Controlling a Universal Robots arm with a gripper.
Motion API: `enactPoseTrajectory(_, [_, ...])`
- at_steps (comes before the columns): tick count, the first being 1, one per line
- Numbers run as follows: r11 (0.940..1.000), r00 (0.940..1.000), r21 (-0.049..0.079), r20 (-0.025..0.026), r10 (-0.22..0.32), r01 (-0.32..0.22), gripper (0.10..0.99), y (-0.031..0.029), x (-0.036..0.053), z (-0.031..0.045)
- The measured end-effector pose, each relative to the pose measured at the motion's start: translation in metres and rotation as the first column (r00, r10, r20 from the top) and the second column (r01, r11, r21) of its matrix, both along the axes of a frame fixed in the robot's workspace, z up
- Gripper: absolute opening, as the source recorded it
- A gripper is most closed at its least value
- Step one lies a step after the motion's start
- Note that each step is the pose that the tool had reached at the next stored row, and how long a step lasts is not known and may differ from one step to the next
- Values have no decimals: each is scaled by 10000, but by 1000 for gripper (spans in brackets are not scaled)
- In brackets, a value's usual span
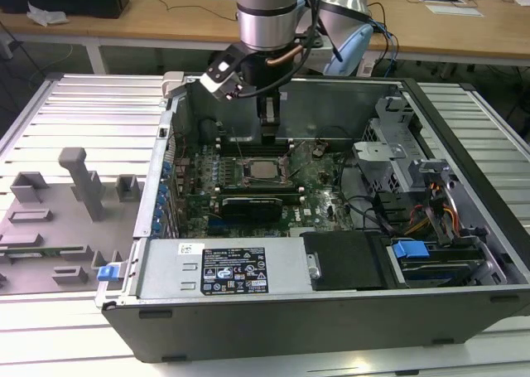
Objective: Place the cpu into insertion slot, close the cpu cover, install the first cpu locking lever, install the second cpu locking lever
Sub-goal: 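Close the cpu cover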
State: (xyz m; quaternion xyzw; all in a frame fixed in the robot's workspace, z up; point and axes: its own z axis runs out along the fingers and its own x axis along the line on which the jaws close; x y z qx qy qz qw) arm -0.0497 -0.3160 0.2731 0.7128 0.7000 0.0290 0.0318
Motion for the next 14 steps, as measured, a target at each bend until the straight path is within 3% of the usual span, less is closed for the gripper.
enactPoseTrajectory(2, [10000,10000,0,-22,-1,1,106,0,19,0])
enactPoseTrajectory(8, [10000,9999,1,-172,-1,1,106,0,177,0])
enactPoseTrajectory(11, [10000,9997,0,-261,0,0,106,0,317,0])
enactPoseTrajectory(14, [10000,9993,1,-373,0,0,106,0,514,0])
